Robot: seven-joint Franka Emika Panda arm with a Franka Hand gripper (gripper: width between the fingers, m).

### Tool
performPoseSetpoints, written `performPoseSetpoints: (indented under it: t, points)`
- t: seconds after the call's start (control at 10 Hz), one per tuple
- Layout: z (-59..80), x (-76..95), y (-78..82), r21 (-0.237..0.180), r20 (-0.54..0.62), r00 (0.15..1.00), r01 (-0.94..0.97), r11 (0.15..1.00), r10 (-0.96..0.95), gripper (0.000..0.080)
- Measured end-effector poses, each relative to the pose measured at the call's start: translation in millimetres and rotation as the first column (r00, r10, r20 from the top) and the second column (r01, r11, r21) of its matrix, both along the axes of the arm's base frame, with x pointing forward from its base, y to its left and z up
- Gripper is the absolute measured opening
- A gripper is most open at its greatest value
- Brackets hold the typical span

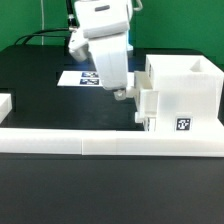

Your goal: Assemble drawer

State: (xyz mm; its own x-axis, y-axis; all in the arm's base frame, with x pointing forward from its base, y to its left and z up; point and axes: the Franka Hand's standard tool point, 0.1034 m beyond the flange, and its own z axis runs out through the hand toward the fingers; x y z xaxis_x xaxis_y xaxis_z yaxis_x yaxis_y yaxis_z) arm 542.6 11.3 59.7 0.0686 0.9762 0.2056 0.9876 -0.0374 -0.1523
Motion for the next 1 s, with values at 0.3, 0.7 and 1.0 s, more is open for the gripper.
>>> performPoseSetpoints:
  t: [0.3,0.7,1.0]
  points:
    - [-0.3,-1.5,14.7,-0.002,-0.015,0.999,0.036,0.999,-0.036,0.0649]
    - [13.3,-11.5,-45.7,0.005,-0.082,0.996,-0.029,1.0,0.029,0.0649]
    - [44.4,-6.5,-60.0,-0.088,0.091,0.992,0.095,0.992,-0.087,0.0649]
